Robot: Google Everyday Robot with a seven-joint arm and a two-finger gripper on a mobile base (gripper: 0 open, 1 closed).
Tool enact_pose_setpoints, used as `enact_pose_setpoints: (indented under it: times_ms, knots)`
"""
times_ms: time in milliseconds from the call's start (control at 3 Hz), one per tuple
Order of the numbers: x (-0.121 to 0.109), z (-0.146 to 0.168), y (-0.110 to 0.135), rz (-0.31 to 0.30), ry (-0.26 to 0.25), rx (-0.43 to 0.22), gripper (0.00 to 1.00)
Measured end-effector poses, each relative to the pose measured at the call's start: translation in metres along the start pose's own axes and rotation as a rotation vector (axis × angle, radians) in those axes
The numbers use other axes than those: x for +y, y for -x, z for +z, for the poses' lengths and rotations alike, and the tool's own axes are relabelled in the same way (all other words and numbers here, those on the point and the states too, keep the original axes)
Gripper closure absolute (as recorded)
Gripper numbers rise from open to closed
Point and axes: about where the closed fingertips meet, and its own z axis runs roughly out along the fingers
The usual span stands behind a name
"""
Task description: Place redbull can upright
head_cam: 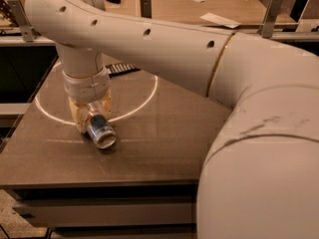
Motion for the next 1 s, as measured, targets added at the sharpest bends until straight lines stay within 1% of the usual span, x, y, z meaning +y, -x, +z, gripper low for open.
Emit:
enact_pose_setpoints:
  times_ms: [333, 667, 1000]
  knots:
    - [-0.012, -0.034, -0.012, -0.009, 0.003, -0.107, 1.00]
    - [-0.030, -0.070, -0.040, -0.048, 0.054, -0.263, 1.00]
    - [-0.048, -0.094, -0.066, -0.079, 0.128, -0.430, 1.00]
